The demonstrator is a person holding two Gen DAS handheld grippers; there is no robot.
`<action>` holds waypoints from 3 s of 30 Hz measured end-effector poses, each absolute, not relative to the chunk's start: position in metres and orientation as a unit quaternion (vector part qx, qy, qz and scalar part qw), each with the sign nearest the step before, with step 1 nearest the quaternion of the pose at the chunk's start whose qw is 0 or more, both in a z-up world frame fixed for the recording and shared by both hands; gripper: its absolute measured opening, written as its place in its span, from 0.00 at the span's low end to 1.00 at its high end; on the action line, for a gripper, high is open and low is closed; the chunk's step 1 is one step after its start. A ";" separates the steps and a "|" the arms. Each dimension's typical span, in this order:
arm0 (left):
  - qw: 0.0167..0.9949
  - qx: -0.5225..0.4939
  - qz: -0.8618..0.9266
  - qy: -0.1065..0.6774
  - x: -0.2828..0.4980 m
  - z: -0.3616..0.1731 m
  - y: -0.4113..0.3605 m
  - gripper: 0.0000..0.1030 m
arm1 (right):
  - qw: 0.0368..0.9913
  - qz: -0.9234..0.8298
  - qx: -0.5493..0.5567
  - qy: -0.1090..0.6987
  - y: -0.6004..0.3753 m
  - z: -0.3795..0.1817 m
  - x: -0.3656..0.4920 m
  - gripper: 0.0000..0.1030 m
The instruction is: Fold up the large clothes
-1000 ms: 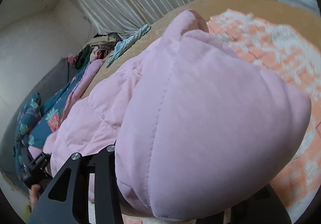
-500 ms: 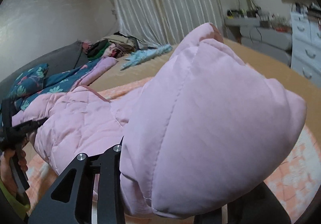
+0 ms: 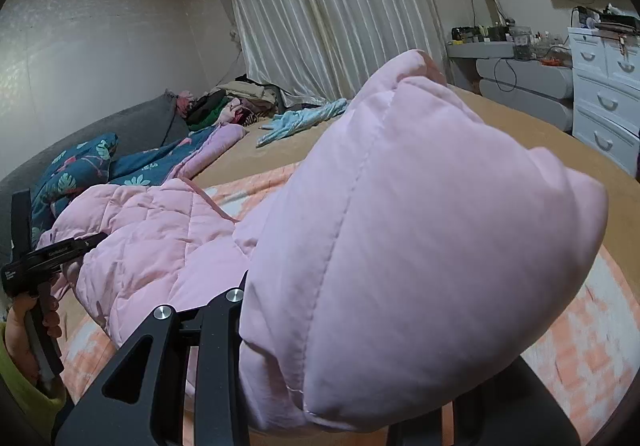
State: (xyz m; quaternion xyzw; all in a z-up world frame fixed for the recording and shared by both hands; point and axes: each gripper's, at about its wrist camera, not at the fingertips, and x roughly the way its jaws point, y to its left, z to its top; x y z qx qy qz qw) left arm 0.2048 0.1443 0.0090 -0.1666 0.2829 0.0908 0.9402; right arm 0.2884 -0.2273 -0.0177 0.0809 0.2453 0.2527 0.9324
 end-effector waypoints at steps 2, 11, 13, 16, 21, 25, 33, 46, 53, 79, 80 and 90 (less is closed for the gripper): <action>0.940 -0.166 0.090 0.285 0.194 0.007 0.143 0.32 | 0.932 0.252 0.083 0.248 -0.230 -0.019 0.280 0.30; 0.935 -0.168 0.089 0.299 0.158 -0.013 0.141 0.33 | 0.923 0.242 0.109 0.279 -0.244 -0.038 0.253 0.32; 0.932 -0.174 0.090 0.305 0.153 -0.020 0.140 0.34 | 0.919 0.234 0.119 0.294 -0.249 -0.046 0.253 0.34; 0.925 -0.187 0.093 0.317 0.146 -0.036 0.144 0.37 | 0.912 0.222 0.134 0.316 -0.250 -0.057 0.253 0.38; 0.913 -0.219 0.097 0.332 0.136 -0.063 0.153 0.47 | 0.889 0.201 0.185 0.367 -0.266 -0.086 0.257 0.48; 0.907 -0.233 0.094 0.338 0.130 -0.083 0.157 0.56 | 0.866 0.175 0.226 0.411 -0.274 -0.110 0.262 0.73; 0.901 -0.239 0.099 0.347 0.116 -0.089 0.160 0.74 | 0.858 0.131 0.243 0.434 -0.284 -0.120 0.254 0.96; 0.909 -0.199 0.106 0.351 0.069 -0.044 0.152 0.91 | 0.912 0.091 0.161 0.366 -0.302 -0.051 0.175 0.96; 0.932 -0.167 0.088 0.308 0.044 0.002 0.130 0.91 | 0.931 0.129 0.110 0.323 -0.286 -0.012 0.138 0.96; 0.948 -0.097 0.009 0.302 0.019 -0.009 0.040 0.91 | 0.931 0.209 -0.005 0.300 -0.201 -0.008 0.060 0.96; 0.948 -0.096 0.008 0.302 0.018 -0.010 0.040 0.91 | 0.930 0.212 -0.006 0.299 -0.199 -0.008 0.060 0.96; 0.947 -0.097 0.014 0.305 0.018 -0.011 0.037 0.91 | 0.926 0.224 -0.013 0.304 -0.194 -0.010 0.060 0.96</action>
